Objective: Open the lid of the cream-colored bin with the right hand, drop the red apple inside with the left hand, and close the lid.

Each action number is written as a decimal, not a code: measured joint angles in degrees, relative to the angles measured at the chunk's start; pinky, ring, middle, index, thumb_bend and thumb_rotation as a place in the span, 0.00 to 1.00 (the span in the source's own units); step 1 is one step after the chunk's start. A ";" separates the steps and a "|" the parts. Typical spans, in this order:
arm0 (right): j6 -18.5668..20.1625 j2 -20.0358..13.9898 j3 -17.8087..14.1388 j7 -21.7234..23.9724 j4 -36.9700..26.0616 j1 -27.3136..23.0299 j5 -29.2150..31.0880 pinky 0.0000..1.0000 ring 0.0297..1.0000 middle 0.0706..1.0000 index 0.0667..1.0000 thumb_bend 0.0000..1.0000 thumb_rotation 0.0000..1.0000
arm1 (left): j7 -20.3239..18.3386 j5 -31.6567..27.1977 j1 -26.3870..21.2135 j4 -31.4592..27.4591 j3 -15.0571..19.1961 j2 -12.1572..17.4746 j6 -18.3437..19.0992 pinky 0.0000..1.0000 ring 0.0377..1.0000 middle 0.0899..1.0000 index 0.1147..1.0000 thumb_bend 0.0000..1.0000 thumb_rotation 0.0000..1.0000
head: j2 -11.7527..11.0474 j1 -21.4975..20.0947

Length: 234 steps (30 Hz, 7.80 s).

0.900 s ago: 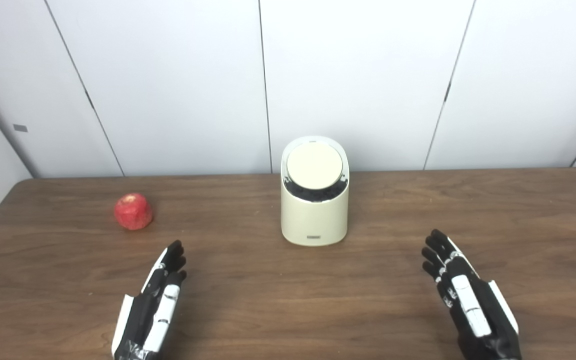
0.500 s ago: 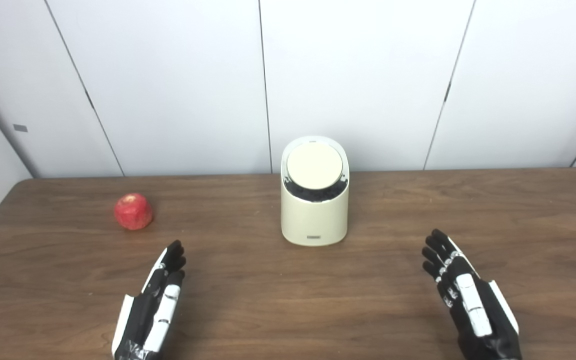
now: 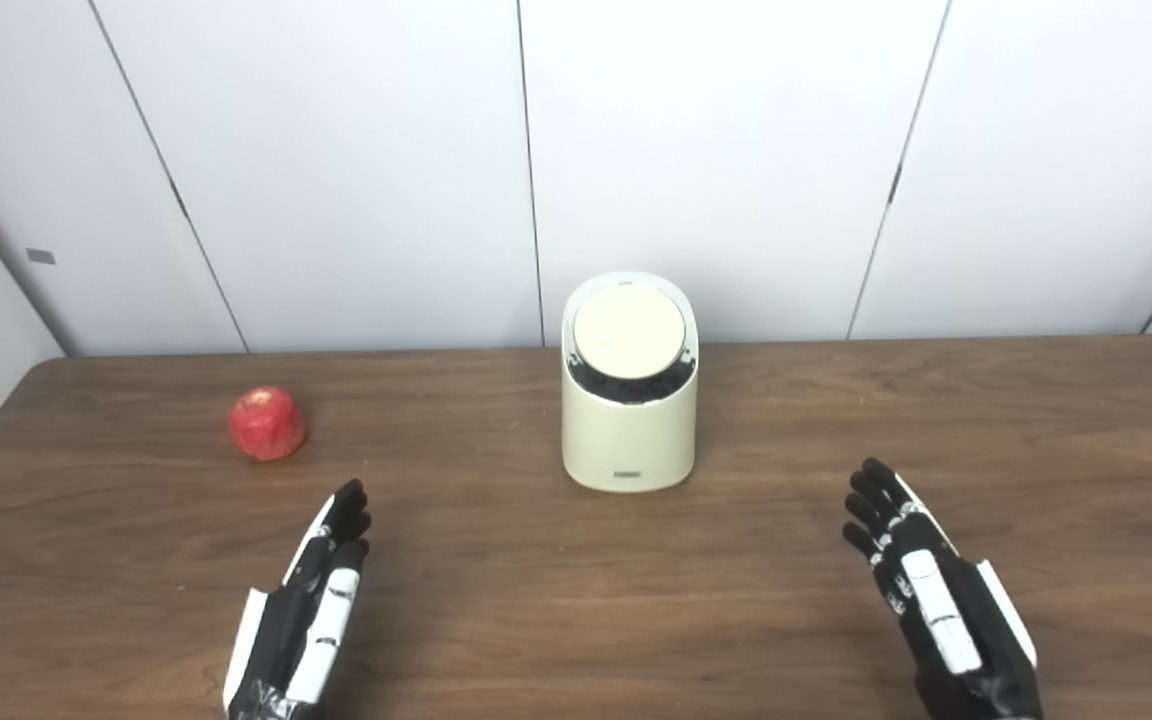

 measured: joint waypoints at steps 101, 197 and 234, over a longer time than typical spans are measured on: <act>-1.73 -2.33 13.14 -10.73 35.42 -47.72 -37.20 0.74 0.84 0.86 0.88 0.74 0.40 | 0.50 0.99 -0.87 2.03 -3.18 -0.45 -0.21 0.91 0.92 0.93 0.94 0.47 0.80 | 3.87 -0.09; 12.58 -1.82 -4.29 -0.36 -6.52 -2.95 6.64 1.00 1.00 0.98 0.98 0.48 0.92 | 5.78 25.32 -15.99 -1.20 6.51 17.35 29.66 0.71 0.82 0.89 0.89 0.83 0.28 | 8.70 15.12; 10.28 -0.40 -3.22 -0.16 -5.69 -3.30 6.28 0.96 1.00 0.99 0.98 0.47 0.95 | -10.14 35.13 -43.85 32.03 -14.26 30.00 29.62 0.66 0.80 0.87 0.88 0.93 0.28 | 9.41 12.92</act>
